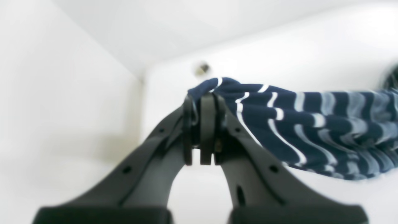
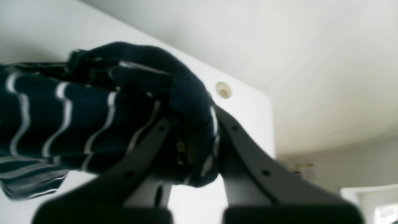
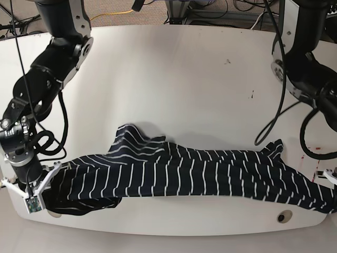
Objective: Fold the T-shirt properly
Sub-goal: 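Lift the shirt with both grippers and drag it across the table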
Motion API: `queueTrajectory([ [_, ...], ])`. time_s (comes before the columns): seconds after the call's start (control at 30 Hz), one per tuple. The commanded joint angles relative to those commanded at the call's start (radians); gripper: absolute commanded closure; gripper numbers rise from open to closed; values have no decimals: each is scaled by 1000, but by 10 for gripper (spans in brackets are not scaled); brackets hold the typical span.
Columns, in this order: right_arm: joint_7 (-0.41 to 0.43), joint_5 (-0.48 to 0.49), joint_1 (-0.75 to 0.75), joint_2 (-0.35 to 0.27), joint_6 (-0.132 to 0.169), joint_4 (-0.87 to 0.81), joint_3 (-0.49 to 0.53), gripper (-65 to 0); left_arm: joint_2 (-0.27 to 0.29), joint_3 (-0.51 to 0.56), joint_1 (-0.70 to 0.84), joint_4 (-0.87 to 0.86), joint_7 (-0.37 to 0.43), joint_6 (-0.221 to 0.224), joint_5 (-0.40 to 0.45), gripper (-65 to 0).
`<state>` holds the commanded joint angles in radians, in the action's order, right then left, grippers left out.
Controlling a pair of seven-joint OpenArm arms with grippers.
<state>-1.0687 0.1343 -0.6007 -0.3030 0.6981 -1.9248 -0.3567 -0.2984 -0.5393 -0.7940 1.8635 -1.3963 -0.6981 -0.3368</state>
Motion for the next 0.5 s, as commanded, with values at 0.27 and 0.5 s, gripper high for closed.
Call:
queueTrajectory([
  [0.27, -63, 0, -149, -60, 0, 48, 15, 0, -91, -2, -209, -212, 0, 0, -5, 0],
  [0.5, -64, 0, -68, -54, 0, 2, 14, 0, -87, -2, -173, -249, 0, 0, -6, 0],
])
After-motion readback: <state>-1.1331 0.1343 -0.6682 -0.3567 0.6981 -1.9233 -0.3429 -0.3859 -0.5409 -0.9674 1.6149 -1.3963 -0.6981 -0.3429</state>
